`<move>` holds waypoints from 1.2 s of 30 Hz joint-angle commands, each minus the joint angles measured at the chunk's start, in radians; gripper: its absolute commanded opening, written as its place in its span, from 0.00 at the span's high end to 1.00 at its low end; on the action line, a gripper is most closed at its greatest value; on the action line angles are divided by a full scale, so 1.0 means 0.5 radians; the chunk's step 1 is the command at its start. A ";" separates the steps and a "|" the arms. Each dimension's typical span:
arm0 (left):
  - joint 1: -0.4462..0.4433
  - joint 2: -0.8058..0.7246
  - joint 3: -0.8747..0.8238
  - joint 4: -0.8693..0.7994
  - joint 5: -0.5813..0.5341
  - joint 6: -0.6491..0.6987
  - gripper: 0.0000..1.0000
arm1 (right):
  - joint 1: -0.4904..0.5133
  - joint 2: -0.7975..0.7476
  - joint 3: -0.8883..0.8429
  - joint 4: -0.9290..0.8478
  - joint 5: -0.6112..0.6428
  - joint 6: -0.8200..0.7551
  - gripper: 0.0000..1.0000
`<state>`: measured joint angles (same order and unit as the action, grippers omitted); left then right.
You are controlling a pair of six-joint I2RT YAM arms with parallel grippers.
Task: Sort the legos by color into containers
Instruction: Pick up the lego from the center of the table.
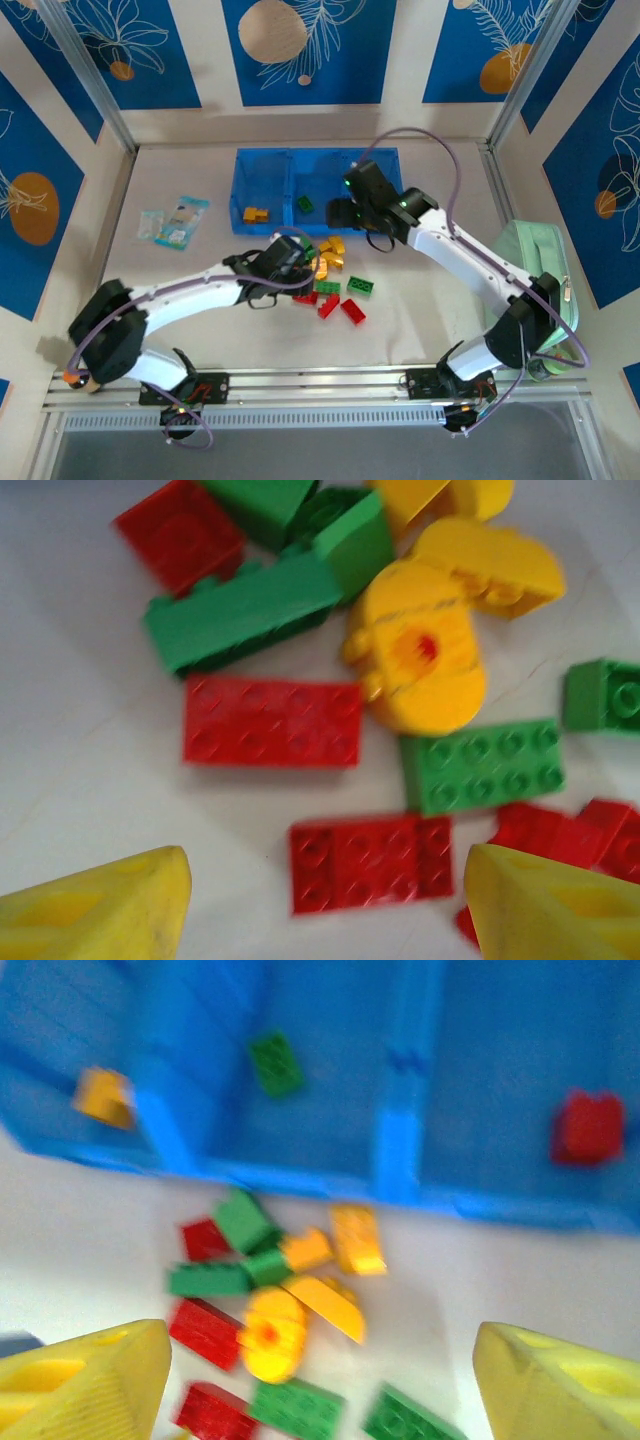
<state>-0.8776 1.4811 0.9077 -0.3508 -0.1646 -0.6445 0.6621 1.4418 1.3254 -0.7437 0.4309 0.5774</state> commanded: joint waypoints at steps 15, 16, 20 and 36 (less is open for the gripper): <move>-0.023 0.959 0.893 -0.346 -0.074 0.149 0.40 | -0.331 -0.750 -1.032 0.183 -0.208 0.243 0.22; -0.028 0.986 0.910 -0.370 -0.083 0.143 0.40 | -0.340 -0.754 -1.044 0.194 -0.216 0.243 0.22; -0.072 1.052 0.930 -0.412 -0.116 0.118 0.43 | -0.364 -0.755 -1.068 0.229 -0.246 0.232 0.22; -0.097 0.933 0.943 -0.437 -0.173 0.101 0.69 | -0.391 -0.826 -1.094 0.228 -0.276 0.237 0.23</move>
<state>-0.9131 1.9778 1.3815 -0.5106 -0.2600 -0.5930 0.4706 1.0542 0.7918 -0.6346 0.3126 0.6823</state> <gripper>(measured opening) 0.370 0.772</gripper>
